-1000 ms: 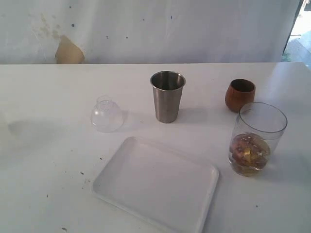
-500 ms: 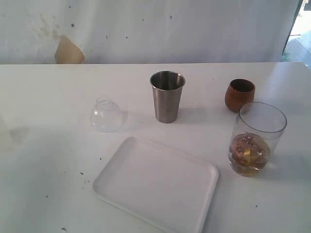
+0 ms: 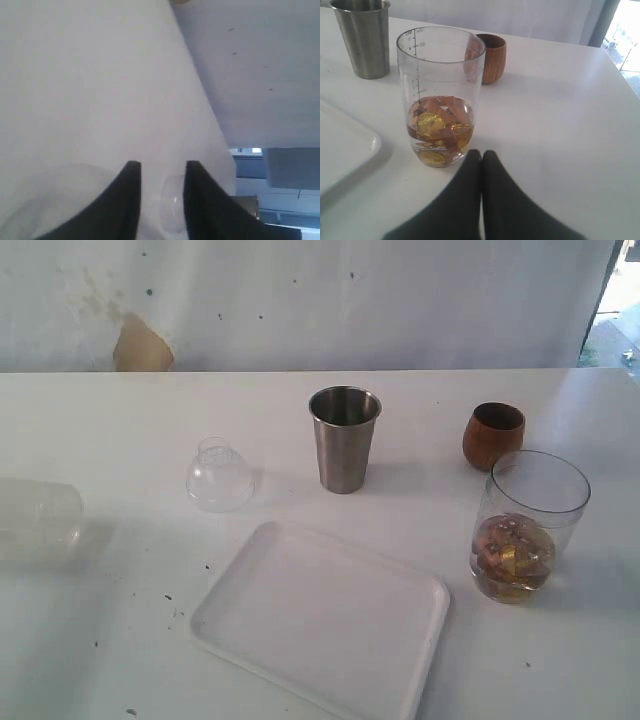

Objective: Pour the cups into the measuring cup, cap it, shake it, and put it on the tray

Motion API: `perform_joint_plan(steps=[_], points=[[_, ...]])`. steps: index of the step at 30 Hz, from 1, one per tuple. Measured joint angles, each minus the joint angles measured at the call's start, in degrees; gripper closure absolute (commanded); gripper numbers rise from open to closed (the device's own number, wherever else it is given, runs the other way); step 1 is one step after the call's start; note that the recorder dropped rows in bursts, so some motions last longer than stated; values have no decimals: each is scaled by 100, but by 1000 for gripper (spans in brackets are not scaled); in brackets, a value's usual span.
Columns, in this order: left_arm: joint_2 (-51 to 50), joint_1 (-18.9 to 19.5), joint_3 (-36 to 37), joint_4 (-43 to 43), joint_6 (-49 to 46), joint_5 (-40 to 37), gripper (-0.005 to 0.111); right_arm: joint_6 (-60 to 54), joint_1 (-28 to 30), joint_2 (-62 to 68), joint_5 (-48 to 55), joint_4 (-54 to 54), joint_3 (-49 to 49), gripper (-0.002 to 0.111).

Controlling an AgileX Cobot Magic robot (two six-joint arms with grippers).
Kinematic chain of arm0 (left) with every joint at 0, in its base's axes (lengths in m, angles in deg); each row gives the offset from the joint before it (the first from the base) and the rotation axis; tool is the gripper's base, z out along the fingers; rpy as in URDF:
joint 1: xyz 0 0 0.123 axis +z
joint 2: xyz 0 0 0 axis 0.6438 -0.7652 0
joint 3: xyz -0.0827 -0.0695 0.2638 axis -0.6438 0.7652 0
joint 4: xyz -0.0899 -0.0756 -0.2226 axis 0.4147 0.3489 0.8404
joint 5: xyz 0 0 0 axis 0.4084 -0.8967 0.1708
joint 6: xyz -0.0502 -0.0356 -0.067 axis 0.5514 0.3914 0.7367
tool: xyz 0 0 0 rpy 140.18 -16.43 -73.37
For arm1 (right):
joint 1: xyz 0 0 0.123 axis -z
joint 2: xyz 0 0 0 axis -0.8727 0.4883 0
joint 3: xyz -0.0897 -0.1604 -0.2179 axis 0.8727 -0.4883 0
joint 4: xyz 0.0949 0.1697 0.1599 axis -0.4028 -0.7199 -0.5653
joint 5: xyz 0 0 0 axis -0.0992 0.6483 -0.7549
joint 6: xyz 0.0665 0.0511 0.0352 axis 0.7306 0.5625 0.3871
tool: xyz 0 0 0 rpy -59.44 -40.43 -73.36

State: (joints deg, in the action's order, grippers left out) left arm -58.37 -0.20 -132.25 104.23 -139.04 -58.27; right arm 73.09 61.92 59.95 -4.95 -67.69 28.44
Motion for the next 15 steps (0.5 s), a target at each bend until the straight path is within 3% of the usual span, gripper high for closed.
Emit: perform_joint_plan(steps=[4,6,8,9,11,15], points=[[0,-258,0,-152,56,-63,91,0,0,0,0,0,0,108],[0,-473,0,-505,175,-44,84,0,0,0,0,0,0,108],[20,-610,0,-585,268,-44,66,0,0,0,0,0,0,108],[32,-621,0,-585,284,-44,52,0,0,0,0,0,0,108],[104,-621,0,-551,306,-142,45,0,0,0,0,-10,0,108],[288,-621,-435,-720,378,-142,45,0,0,0,0,-10,0,108]])
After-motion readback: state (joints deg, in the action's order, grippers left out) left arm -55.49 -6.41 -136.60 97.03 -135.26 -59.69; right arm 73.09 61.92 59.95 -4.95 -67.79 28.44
